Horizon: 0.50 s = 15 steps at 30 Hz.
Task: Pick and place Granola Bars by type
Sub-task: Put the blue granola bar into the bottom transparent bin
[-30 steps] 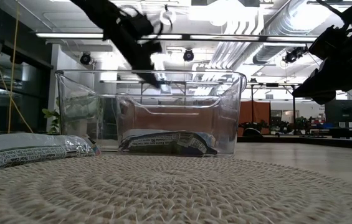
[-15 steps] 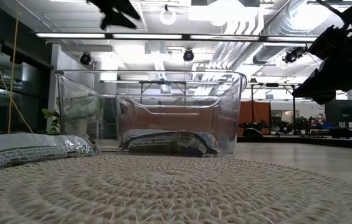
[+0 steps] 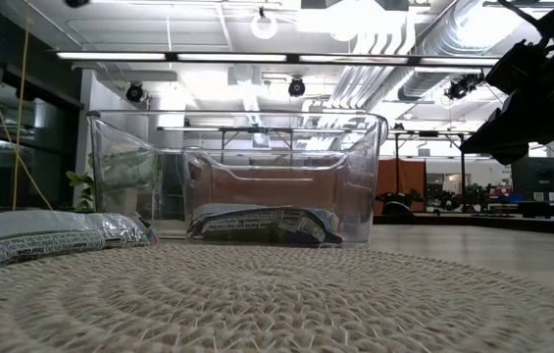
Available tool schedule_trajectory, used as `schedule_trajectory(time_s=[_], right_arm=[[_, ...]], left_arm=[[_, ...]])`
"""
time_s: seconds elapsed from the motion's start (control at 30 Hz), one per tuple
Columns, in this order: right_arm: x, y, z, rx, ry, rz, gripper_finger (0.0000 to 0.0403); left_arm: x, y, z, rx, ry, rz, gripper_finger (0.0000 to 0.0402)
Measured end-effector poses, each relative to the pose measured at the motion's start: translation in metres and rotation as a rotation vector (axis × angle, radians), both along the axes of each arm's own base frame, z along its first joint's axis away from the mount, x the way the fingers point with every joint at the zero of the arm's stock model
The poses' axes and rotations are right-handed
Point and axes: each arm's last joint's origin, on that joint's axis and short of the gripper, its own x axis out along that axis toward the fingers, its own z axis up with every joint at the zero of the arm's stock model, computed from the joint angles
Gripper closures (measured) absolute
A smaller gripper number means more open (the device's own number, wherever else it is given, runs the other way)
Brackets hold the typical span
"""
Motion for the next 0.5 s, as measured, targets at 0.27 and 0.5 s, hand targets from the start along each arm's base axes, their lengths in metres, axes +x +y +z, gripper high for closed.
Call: schedule_trajectory(time_s=[0.27,0.5], right_arm=[[0.000,0.000,0.000,0.000,0.000,0.000,0.0402],[0.000,0.000,0.000,0.000,0.000,0.000,0.0402]], left_arm=[[-0.043,-0.031,-0.018,-0.180,0.093,0.047,0.0216],[-0.063,-0.048,-0.033,-0.300,0.133,0.000,0.0216]])
